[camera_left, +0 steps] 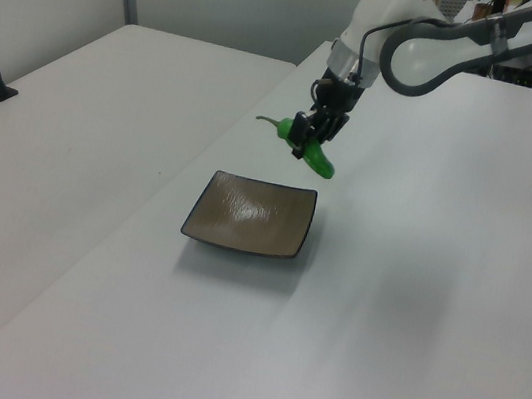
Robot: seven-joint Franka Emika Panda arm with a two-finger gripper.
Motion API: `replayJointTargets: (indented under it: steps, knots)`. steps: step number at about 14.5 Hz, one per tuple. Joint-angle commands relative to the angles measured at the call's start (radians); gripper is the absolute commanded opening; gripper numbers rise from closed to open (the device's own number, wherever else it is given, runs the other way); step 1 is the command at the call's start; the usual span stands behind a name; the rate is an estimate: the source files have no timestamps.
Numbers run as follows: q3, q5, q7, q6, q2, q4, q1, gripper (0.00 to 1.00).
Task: Chili peppers are placed on a ceramic plate
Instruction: 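Lower the chili pepper onto the plate and open the gripper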
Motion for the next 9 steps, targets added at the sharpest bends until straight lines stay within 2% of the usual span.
replayJointTargets:
  steps: [1,2,3,4,5,9]
  knots:
    - [-0.001,0.004,0.071,0.099,0.114,0.102,0.085,0.22]
    - [-0.001,0.002,0.076,0.123,0.139,0.114,0.091,0.26]
    - [-0.001,0.002,0.077,0.137,0.150,0.114,0.094,0.35]
    - [0.000,-0.001,0.076,0.142,0.153,0.113,0.100,0.60]
    - [0.000,-0.007,0.068,0.142,0.153,0.111,0.102,1.00]
    - [0.000,-0.010,0.068,0.134,0.147,0.108,0.099,1.00]
